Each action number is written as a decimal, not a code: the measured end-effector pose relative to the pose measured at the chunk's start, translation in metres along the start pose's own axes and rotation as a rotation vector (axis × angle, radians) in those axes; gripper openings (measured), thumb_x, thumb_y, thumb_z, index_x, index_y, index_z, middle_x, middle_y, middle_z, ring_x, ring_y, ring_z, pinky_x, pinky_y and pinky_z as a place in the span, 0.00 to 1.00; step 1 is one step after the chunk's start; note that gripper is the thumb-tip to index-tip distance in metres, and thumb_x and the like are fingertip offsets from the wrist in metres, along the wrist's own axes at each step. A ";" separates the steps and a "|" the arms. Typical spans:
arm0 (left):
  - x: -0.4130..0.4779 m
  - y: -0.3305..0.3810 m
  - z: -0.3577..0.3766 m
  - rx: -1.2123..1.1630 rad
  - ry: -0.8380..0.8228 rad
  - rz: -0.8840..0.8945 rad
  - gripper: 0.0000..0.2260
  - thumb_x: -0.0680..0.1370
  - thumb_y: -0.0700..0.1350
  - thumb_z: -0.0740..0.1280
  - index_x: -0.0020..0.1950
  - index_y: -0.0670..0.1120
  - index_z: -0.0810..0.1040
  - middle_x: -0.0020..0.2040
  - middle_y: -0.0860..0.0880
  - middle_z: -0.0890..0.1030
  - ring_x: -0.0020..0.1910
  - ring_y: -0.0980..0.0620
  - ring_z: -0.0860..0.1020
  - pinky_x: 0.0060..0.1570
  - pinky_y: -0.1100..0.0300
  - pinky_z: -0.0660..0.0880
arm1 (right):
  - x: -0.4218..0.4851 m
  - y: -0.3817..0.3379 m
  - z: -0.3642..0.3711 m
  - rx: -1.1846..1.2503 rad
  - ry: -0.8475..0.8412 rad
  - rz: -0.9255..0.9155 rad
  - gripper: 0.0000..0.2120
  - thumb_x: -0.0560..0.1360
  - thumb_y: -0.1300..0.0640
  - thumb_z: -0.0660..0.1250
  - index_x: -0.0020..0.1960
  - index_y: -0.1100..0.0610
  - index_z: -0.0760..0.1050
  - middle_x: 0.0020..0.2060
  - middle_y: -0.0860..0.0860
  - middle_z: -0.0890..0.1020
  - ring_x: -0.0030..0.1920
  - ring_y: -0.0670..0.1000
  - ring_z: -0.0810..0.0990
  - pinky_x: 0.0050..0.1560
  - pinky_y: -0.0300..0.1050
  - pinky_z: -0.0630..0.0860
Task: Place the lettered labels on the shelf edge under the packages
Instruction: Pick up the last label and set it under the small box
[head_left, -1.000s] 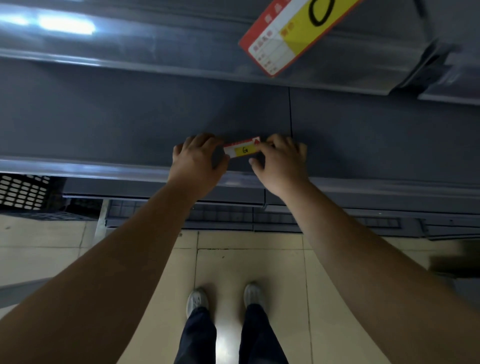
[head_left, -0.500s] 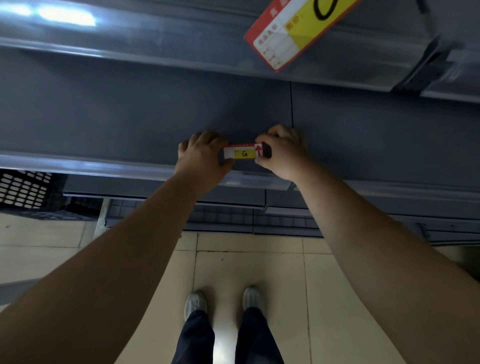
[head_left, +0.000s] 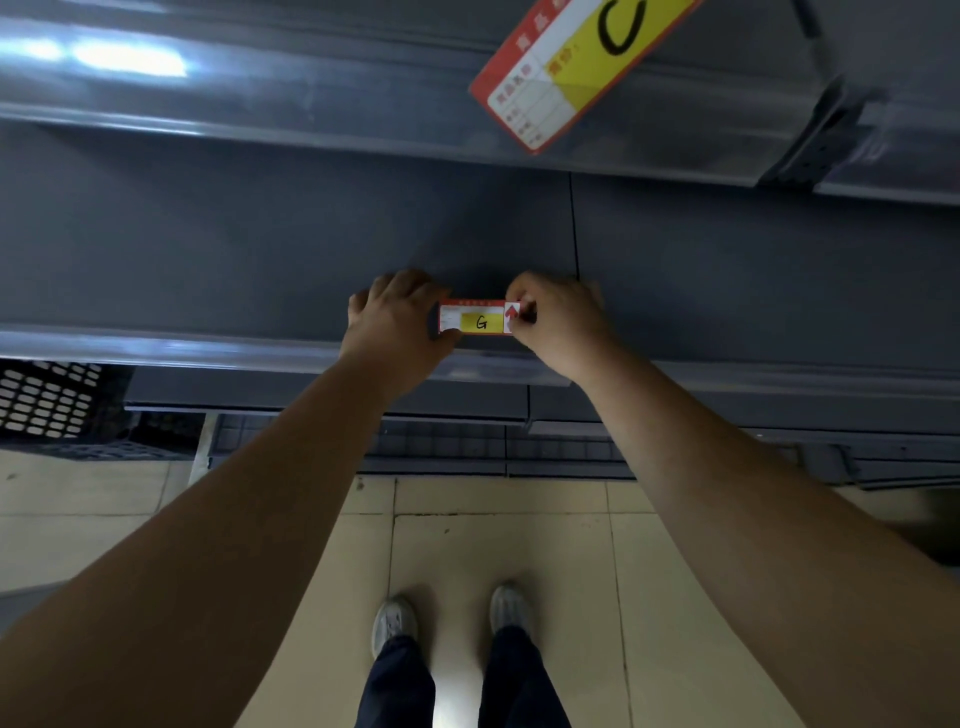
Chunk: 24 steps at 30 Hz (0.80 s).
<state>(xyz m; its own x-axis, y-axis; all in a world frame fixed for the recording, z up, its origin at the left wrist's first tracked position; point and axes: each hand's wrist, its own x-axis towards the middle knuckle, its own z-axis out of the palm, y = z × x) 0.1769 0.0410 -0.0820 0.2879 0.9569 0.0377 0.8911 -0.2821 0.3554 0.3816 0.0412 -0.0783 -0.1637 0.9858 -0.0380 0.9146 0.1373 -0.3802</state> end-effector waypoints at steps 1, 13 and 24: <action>0.000 0.000 0.000 -0.002 0.001 0.007 0.23 0.73 0.55 0.68 0.67 0.51 0.71 0.67 0.48 0.70 0.66 0.45 0.65 0.64 0.45 0.60 | -0.001 -0.001 0.000 0.097 -0.012 0.045 0.05 0.75 0.56 0.67 0.50 0.50 0.74 0.47 0.48 0.81 0.49 0.52 0.79 0.57 0.51 0.71; -0.009 0.002 -0.039 -0.006 0.126 0.156 0.18 0.69 0.50 0.73 0.58 0.51 0.78 0.60 0.48 0.76 0.59 0.43 0.72 0.57 0.45 0.65 | -0.014 -0.030 -0.049 0.701 -0.048 0.270 0.07 0.77 0.64 0.66 0.50 0.54 0.78 0.45 0.50 0.82 0.45 0.48 0.80 0.50 0.42 0.76; -0.074 0.047 -0.123 -0.036 0.250 0.330 0.15 0.69 0.51 0.66 0.53 0.49 0.79 0.55 0.50 0.79 0.54 0.45 0.76 0.55 0.48 0.65 | -0.110 -0.083 -0.116 0.766 0.098 0.247 0.10 0.74 0.58 0.71 0.52 0.46 0.78 0.44 0.45 0.81 0.45 0.45 0.79 0.49 0.37 0.73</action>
<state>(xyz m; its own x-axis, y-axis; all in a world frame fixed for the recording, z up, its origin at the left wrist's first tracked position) 0.1545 -0.0343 0.0466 0.4579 0.8041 0.3792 0.7513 -0.5781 0.3185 0.3668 -0.0675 0.0645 0.0753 0.9879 -0.1358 0.4069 -0.1548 -0.9003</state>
